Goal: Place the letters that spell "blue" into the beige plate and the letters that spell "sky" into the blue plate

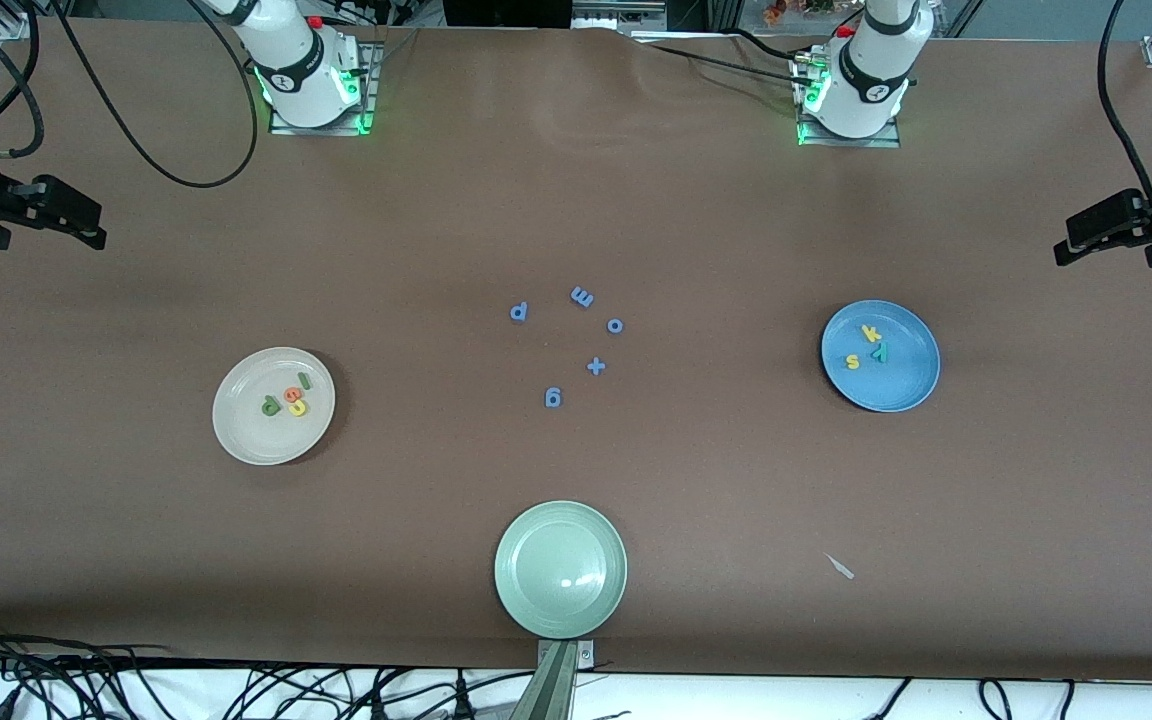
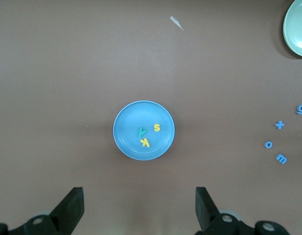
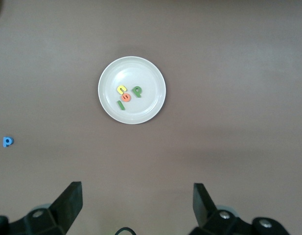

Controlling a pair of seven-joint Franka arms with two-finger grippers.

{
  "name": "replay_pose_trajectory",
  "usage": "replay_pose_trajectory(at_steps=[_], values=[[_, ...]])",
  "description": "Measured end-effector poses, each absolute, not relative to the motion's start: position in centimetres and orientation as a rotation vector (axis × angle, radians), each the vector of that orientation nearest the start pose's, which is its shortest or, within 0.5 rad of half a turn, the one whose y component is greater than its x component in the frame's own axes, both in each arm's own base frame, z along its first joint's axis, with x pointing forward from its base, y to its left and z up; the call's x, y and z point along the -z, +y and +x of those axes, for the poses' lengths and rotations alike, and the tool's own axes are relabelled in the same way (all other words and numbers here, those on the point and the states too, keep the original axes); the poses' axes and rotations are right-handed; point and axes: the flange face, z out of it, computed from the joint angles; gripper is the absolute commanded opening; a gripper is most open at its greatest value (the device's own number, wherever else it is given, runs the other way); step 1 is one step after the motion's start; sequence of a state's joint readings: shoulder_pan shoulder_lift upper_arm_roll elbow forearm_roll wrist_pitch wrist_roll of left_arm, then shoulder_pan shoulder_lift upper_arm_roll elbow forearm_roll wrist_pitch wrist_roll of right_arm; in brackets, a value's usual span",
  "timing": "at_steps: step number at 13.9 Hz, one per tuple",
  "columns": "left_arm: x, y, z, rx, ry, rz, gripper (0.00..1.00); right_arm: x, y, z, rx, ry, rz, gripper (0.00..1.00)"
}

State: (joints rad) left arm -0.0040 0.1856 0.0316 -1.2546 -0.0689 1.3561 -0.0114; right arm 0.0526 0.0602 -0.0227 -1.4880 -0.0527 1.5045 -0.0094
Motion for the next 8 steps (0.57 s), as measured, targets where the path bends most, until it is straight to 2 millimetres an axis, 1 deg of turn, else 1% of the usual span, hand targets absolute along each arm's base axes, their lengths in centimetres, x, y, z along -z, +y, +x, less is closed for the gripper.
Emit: replay_pose_trajectory(at_steps=[2,6,8], values=[[-64.0,0.4,59.1,-0.153,-0.041,-3.2,1.0,-62.3,1.1,56.7,-0.074,-0.059,-3.195,1.0],[-62.6,0.7,60.0,-0.169,-0.051,-3.183,1.0,-62.2,1.1,56.7,-0.08,-0.056,-3.196,1.0],[-61.4,0.7,60.6,-0.164,-0.053,-3.183,1.0,-62.2,1.1,56.7,-0.082,-0.056,-3.196,1.0]])
